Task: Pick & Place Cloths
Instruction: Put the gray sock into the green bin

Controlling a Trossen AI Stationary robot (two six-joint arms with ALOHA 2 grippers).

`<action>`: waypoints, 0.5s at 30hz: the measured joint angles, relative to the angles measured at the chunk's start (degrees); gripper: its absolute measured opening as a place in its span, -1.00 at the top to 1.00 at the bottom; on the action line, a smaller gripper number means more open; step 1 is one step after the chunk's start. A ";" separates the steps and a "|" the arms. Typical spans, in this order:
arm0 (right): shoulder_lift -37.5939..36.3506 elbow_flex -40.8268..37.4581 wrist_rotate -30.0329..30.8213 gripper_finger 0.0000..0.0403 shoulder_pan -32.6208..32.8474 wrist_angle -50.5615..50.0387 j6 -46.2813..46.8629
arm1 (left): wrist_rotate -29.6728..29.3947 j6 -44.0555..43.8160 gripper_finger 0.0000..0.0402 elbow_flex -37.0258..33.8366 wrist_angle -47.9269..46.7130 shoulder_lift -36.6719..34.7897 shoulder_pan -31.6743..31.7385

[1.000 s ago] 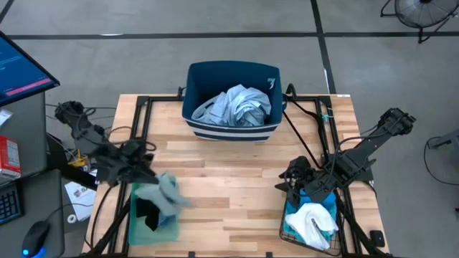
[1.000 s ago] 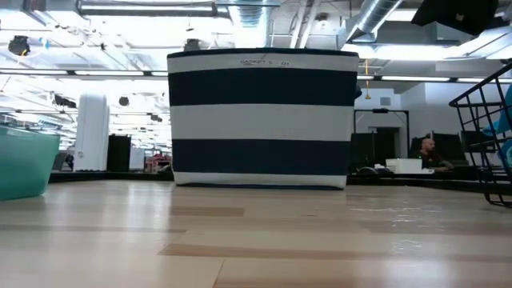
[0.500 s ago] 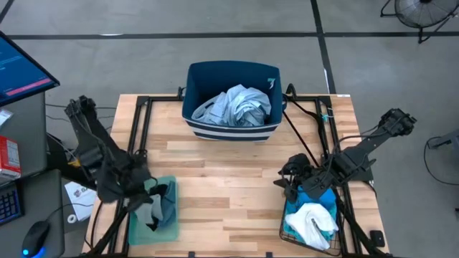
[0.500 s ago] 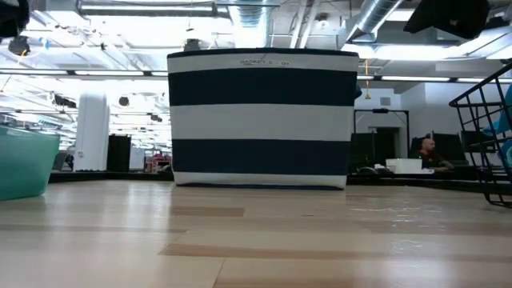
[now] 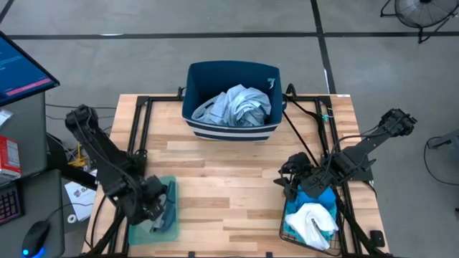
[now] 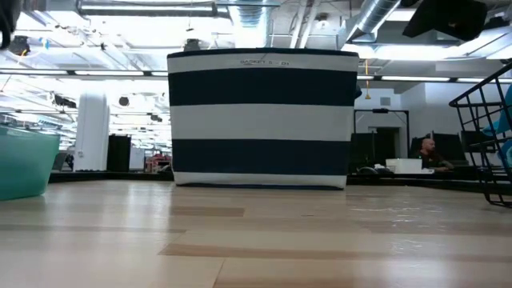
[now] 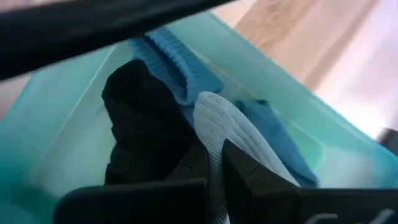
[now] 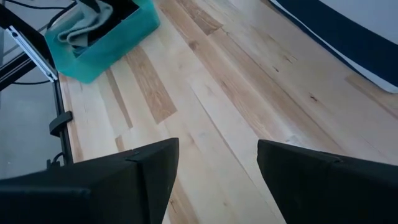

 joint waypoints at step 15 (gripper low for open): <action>0.00 0.00 0.00 -0.06 0.02 -0.39 -0.39 | -0.90 3.37 0.63 -5.46 14.95 2.28 0.01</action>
